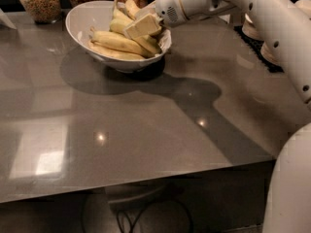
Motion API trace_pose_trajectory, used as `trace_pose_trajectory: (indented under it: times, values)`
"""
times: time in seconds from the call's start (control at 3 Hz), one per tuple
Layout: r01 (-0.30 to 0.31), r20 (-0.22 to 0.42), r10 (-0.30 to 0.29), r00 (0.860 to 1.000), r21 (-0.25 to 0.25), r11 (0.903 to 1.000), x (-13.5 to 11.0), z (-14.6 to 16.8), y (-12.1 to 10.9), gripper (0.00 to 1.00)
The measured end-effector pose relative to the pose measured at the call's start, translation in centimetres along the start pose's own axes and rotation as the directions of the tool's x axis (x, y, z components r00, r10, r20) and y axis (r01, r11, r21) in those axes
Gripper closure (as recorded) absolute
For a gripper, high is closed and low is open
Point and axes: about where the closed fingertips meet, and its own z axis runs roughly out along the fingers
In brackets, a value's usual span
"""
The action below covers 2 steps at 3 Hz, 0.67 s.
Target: Pick banana from white bowl
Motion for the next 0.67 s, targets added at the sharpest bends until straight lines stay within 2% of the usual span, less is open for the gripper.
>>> trace_pose_trajectory:
  times: [0.33, 0.67]
  values:
    - [-0.026, -0.018, 0.026, 1.000, 0.001, 0.9997, 0.82, 0.07, -0.34, 0.50]
    - [-0.050, -0.034, 0.050, 0.998, -0.003, 0.9987, 1.59, 0.23, -0.66, 0.51]
